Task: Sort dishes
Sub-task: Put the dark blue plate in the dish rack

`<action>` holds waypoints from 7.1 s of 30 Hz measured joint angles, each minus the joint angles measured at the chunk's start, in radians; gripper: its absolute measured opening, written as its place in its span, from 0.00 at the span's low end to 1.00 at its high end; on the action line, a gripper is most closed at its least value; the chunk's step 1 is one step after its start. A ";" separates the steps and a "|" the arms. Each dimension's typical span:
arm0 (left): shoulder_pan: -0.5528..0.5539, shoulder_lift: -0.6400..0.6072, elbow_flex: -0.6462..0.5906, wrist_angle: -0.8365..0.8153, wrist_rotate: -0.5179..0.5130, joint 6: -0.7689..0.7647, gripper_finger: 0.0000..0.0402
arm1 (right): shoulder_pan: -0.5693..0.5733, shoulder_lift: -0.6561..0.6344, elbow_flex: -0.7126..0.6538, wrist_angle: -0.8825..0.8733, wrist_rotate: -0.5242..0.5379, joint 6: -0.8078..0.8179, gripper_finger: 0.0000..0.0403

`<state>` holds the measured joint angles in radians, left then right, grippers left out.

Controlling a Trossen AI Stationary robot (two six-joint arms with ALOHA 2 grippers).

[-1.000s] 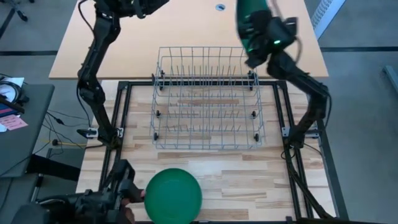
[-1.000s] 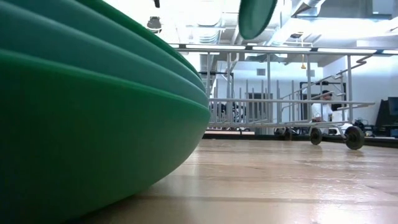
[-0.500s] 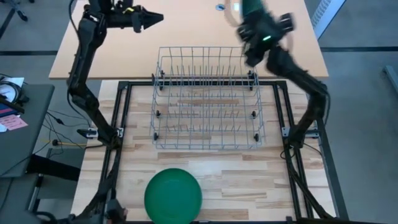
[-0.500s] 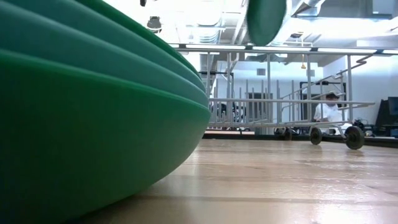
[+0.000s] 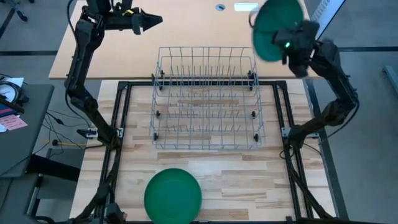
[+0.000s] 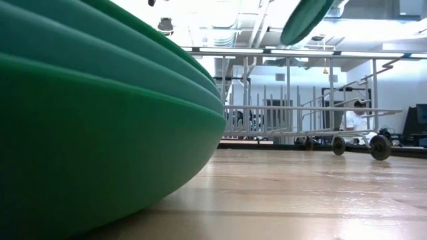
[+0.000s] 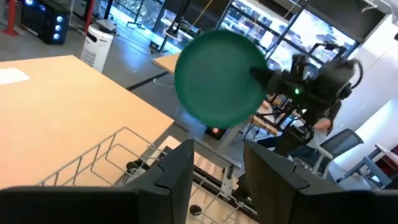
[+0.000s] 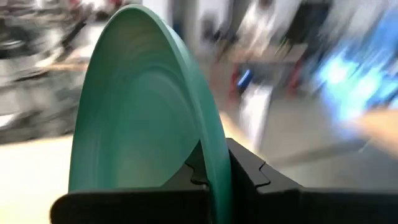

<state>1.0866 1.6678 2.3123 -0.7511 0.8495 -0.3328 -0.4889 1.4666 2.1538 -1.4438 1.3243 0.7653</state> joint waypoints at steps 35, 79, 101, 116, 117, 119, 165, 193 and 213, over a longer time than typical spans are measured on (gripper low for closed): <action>-0.014 0.002 0.000 0.015 -0.149 0.034 0.33 | -0.053 0.138 -0.359 0.337 -0.219 -0.248 0.06; -0.040 0.243 -0.001 -0.808 -0.569 0.466 0.33 | -0.034 0.249 -0.334 0.320 -0.173 -0.242 0.06; -0.027 0.463 -0.003 -0.818 -0.762 0.536 0.33 | 0.019 0.249 -0.243 0.392 -0.153 -0.296 0.07; 0.000 0.378 0.004 -0.796 -0.649 0.462 0.33 | 0.009 0.248 -0.243 0.346 -0.175 -0.351 0.07; -0.004 0.364 0.004 -0.774 -0.604 0.451 0.33 | 0.009 0.248 -0.243 0.340 -0.177 -0.365 0.07; -0.015 0.339 0.004 -0.721 -0.541 0.416 0.33 | 0.009 0.248 -0.243 0.329 -0.177 -0.368 0.07; -0.123 0.267 0.004 -0.342 -0.452 0.379 0.37 | 0.035 0.254 -0.243 0.809 -0.726 -0.513 0.08; -0.134 0.221 0.003 -0.301 -0.429 0.394 0.01 | 0.038 0.251 -0.242 0.866 -0.725 -0.507 0.09; -0.112 0.195 0.004 -0.336 -0.577 0.434 0.00 | 0.037 0.240 -0.225 0.818 -0.726 -0.591 0.39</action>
<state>0.9747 1.8627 2.3161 -1.0874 0.2723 0.1017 -0.4515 1.7066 1.9286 -0.6260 0.5983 0.1745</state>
